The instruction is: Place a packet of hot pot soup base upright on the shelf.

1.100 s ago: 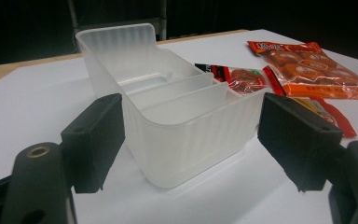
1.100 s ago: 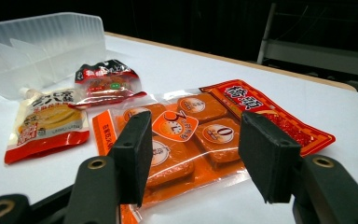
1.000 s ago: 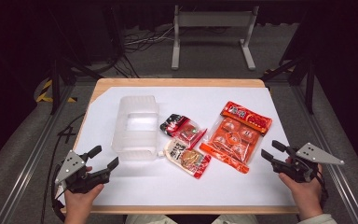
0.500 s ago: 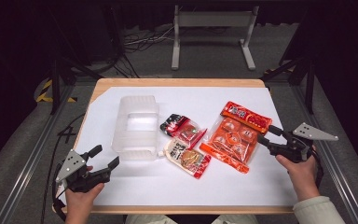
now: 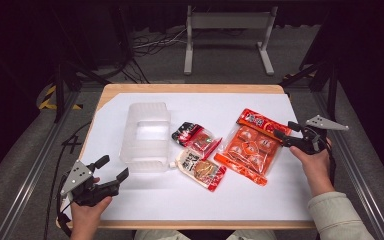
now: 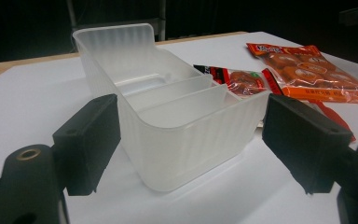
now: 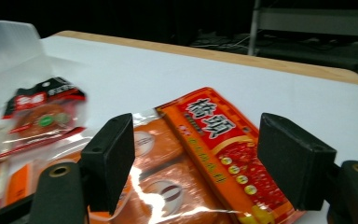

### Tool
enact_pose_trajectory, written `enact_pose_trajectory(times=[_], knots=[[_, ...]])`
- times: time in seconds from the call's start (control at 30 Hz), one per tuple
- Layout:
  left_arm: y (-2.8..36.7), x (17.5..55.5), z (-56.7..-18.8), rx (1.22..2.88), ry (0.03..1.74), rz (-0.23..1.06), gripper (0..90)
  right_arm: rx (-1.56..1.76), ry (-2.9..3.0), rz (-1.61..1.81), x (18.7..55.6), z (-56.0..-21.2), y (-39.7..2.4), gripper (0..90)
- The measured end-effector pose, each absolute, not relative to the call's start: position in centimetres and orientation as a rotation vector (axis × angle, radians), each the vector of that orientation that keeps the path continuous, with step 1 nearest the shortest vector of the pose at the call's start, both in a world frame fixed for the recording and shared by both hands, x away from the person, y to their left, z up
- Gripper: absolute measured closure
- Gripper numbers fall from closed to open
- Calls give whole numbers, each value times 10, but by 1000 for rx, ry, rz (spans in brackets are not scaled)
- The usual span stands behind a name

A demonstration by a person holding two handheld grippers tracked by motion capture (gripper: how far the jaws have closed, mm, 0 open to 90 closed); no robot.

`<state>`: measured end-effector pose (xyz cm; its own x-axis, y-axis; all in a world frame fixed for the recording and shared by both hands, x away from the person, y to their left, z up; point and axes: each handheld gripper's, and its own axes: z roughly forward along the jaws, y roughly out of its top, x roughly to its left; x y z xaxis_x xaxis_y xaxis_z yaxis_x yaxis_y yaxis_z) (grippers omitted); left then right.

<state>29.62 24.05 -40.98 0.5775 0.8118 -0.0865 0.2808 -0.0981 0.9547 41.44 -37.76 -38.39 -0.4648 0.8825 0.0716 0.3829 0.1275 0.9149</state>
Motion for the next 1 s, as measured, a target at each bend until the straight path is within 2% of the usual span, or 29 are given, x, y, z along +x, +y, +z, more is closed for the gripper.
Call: enact_pose_trajectory(times=[0.43,1.0], knots=[[240,298,-412,1669,927,556,200,1428,1892,1154,457,-418,-395,252],[242,301,-415,1670,948,526,188,1592,1871,1110,471,-438,-414,218]])
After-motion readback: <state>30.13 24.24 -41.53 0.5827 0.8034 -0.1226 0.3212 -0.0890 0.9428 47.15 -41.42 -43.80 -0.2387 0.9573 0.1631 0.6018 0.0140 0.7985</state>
